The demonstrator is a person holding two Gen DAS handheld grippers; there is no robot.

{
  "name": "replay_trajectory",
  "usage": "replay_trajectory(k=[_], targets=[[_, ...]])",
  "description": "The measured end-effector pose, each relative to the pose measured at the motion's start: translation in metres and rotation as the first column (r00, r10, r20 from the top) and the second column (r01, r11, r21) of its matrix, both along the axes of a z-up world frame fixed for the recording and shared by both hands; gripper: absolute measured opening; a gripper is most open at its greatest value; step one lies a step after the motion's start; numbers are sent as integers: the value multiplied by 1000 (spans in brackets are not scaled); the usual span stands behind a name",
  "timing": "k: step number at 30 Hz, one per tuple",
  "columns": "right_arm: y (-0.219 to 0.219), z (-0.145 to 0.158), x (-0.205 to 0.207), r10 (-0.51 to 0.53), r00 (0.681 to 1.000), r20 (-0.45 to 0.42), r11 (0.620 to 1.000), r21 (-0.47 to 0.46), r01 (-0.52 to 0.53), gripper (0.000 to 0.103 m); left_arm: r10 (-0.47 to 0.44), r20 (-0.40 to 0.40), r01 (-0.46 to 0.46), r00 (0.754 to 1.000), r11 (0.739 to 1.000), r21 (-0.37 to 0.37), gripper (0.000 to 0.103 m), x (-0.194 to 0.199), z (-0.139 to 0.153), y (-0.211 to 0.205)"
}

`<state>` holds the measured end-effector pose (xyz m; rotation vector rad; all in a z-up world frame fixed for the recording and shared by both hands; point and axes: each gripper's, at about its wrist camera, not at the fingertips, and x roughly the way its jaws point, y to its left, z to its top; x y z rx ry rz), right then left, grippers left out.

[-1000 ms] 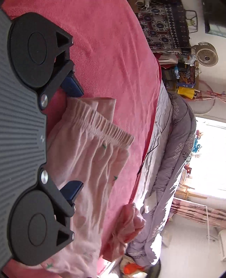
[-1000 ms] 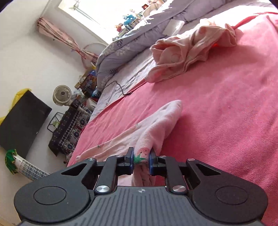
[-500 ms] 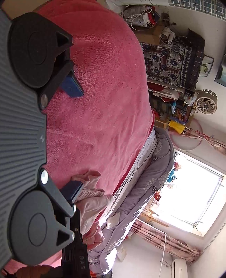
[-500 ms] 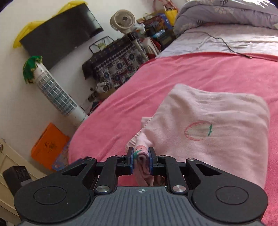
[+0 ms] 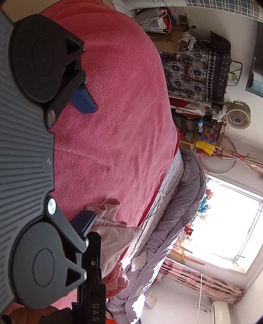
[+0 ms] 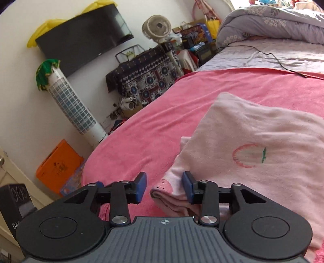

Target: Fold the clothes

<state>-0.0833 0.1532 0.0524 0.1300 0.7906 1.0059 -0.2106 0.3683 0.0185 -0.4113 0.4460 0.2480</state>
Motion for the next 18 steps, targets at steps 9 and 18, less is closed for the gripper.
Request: replay_trajectory(k=[9,18], targets=[[-120,34,-33,-81,965,251,989,139,47,74,-94,33,89,995,986,141,103,28,25,-40],[-110,-19,-59,0,892,451,948,-283,144,71,-133,-111,162,985,932,324,103,95,4,-97]])
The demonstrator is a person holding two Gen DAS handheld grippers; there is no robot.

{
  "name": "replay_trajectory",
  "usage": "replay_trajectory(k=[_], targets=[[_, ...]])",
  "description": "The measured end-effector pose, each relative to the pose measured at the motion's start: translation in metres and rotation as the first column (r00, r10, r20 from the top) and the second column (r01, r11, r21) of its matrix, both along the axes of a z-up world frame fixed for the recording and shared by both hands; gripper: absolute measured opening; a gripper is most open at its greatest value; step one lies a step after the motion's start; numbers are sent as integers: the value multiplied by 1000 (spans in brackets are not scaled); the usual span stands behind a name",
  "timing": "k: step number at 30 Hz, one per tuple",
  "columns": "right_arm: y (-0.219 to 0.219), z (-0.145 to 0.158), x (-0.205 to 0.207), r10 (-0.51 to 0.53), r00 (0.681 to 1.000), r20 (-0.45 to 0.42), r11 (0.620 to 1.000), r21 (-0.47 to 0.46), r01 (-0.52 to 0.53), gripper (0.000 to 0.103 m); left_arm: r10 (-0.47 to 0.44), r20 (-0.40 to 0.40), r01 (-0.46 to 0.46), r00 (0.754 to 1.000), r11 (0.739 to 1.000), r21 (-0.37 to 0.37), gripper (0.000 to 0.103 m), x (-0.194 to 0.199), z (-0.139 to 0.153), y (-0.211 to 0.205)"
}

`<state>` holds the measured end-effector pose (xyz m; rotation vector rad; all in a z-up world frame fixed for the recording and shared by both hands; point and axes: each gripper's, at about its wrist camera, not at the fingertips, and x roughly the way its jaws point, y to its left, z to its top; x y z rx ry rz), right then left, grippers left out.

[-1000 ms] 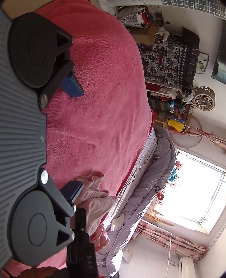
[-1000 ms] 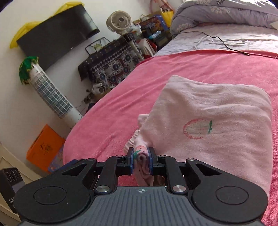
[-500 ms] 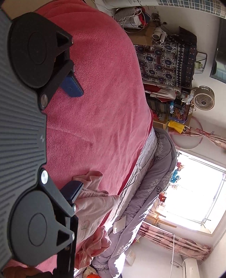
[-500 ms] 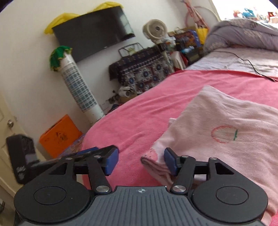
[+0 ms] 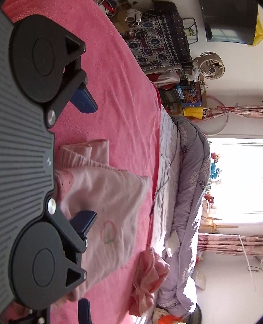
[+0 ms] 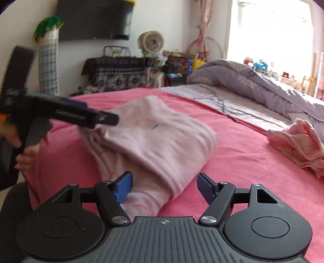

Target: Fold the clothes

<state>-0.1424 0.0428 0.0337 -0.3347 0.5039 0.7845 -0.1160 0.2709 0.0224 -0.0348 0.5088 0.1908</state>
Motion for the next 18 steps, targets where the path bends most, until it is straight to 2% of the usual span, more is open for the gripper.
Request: replay_trajectory(k=[3,5,7,10,11,12,15,17,18], targets=[[4,-12,-19,102,995,-15,993,-63,-103,72,0,8,1,1000,995,-101,103,-11,-8,21],[-5,-10,-23,148,989,-23,988,-47,-149,72,23,10,-21,1000,990,-140,103,-22,-5,34],[-17,1,-21,175,983,-51,985,15,-174,72,59,21,-55,998,988,-147,103,-33,1,43],[-38,25,-5,170,985,-22,972,167,-164,74,165,63,-158,984,981,-112,103,-44,18,48],[-43,33,2,154,988,-2,964,217,-150,74,169,91,-157,981,980,-123,102,-46,25,47],[-44,40,13,121,993,7,958,262,-118,74,155,120,-138,981,981,-136,102,-47,31,44],[-41,57,53,-12,1000,-16,925,380,18,70,-17,214,53,977,985,-166,103,-42,43,18],[-35,61,87,-29,993,-117,893,444,78,55,-104,201,120,974,991,-67,103,-30,38,-11],[-27,61,102,-20,988,-151,895,438,85,50,-128,167,131,978,991,-6,103,-22,30,-26]])
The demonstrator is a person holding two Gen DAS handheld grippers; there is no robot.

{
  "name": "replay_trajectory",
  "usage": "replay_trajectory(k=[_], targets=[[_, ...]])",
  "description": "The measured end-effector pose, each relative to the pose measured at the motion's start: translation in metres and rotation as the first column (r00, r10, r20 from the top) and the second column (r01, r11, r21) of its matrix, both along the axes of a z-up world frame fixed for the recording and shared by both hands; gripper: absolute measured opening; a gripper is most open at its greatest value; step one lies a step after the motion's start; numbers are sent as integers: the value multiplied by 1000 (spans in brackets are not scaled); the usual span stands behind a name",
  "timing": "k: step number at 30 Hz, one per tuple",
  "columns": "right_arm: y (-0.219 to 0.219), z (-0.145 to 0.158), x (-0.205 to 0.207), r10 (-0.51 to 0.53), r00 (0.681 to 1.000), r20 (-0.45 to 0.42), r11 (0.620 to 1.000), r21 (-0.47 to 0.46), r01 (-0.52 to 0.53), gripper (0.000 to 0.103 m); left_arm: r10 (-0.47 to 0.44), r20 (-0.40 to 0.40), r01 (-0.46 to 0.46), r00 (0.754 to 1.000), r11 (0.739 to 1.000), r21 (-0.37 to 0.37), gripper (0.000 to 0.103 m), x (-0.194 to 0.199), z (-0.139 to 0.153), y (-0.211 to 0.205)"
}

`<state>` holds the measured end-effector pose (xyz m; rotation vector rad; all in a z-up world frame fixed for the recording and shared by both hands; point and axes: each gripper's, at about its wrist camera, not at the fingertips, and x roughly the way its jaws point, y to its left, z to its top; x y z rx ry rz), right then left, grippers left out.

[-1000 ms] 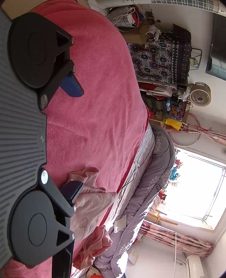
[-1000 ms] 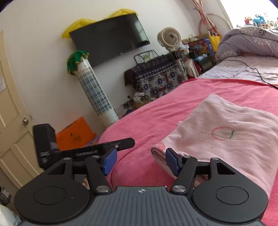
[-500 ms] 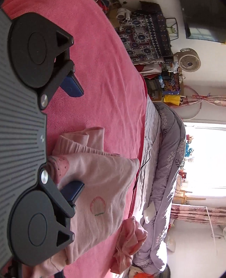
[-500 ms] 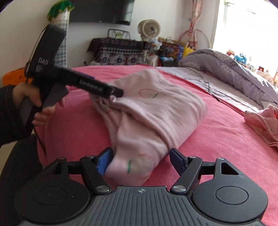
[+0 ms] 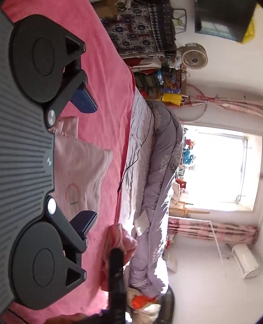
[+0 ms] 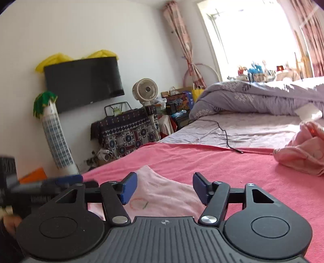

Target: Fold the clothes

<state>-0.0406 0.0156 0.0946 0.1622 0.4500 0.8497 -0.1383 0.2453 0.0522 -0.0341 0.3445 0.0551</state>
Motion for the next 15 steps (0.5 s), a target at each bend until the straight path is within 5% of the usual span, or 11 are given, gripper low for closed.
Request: replay_trajectory(k=[3,9,12,15], targets=[[38,-2,26,59,998,-20,992,-113,-61,41,-17,-89,27,996,993,111,103,13,-29,-25],[143,-42,54,177,979,-98,903,-378,-201,36,-1,-111,7,994,999,54,103,9,-57,-15],[166,-54,62,152,986,-75,903,-395,-169,47,5,-102,-3,995,1000,14,103,7,-62,-6],[169,-61,88,95,980,-175,934,-324,-149,59,3,-91,-2,996,1000,7,103,4,-64,-3]])
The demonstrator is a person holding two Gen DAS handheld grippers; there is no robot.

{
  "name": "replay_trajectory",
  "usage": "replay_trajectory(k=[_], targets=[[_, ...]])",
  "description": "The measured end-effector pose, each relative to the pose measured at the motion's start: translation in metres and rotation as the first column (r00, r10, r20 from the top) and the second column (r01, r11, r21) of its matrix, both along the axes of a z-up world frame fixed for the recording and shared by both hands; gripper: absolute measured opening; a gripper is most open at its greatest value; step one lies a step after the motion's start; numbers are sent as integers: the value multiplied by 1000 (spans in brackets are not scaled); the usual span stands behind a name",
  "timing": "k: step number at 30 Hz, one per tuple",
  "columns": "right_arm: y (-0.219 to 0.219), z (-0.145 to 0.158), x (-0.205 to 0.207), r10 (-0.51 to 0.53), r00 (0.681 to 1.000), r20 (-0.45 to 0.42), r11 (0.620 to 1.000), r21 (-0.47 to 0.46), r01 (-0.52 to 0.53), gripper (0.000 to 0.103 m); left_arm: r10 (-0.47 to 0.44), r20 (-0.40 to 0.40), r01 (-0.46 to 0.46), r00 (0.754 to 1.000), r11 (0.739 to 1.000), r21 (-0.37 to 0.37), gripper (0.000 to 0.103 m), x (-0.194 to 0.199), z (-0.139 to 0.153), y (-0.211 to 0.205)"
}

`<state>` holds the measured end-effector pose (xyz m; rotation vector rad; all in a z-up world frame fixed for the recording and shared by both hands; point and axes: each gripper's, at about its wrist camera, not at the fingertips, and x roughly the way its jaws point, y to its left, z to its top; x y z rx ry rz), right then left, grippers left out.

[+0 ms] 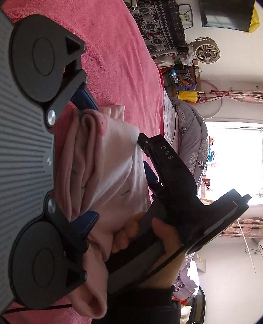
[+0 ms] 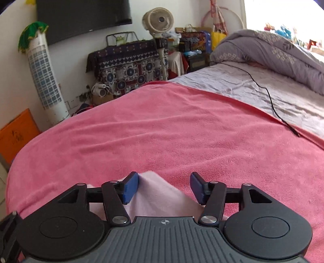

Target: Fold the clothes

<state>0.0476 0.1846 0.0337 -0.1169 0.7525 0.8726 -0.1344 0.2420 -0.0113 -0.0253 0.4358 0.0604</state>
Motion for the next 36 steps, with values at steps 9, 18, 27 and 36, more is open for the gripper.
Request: replay_trajectory(k=[9,18,27,36], targets=[[-87,34,-28,12,999,32,991,136,-16,60,3,-3,-4,1000,999,-39,103,-12,7,7],[-139,3,-127,115,970,214,993,-39,-109,74,148,73,-144,986,988,-56,103,-27,56,26],[-165,-13,-139,96,991,98,995,-19,-95,93,72,-89,-59,993,988,142,103,32,18,-24],[-177,-4,-139,47,997,69,999,-20,-46,101,98,-144,-101,985,995,-12,103,19,23,-3]])
